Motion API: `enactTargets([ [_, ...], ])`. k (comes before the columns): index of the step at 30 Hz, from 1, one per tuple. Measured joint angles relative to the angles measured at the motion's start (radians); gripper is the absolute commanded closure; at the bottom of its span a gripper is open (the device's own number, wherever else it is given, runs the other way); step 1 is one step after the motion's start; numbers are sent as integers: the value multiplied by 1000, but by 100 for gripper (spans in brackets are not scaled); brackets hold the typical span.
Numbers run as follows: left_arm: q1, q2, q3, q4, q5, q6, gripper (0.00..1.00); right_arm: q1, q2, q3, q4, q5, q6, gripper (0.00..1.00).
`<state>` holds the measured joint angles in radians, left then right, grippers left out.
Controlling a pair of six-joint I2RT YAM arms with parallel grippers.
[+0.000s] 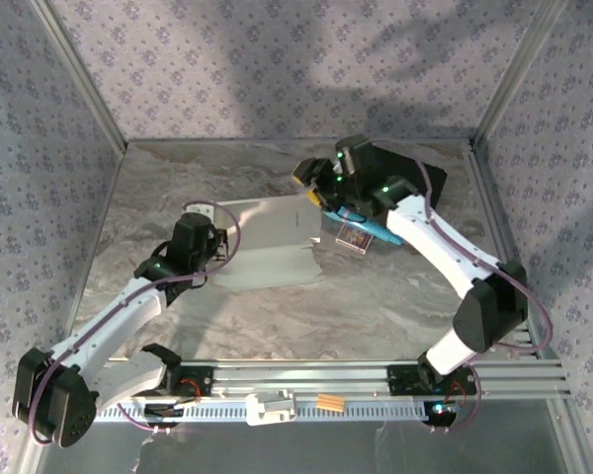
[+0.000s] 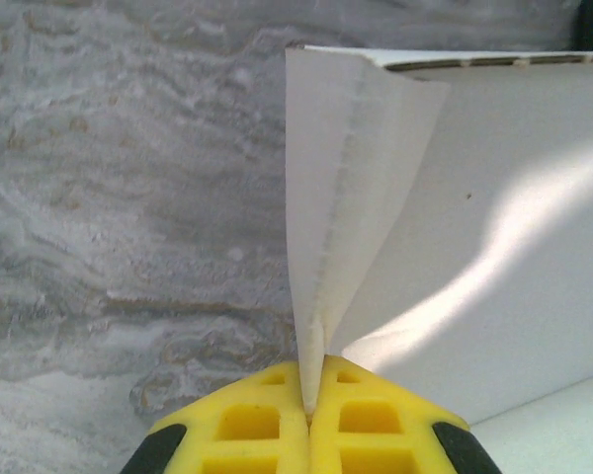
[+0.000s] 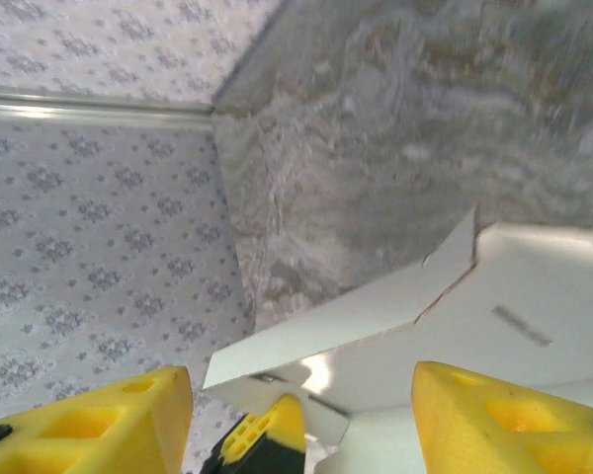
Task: Fold the paper box
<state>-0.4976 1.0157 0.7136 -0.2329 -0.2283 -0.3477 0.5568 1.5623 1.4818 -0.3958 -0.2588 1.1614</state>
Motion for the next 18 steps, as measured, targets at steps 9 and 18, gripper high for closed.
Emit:
enactTargets([
  [9, 0, 15, 59, -12, 19, 34, 100, -85, 105, 261, -241, 8, -236, 46],
  [18, 0, 47, 64, -11, 26, 45, 100, -69, 257, 412, -376, -18, -351, 57],
])
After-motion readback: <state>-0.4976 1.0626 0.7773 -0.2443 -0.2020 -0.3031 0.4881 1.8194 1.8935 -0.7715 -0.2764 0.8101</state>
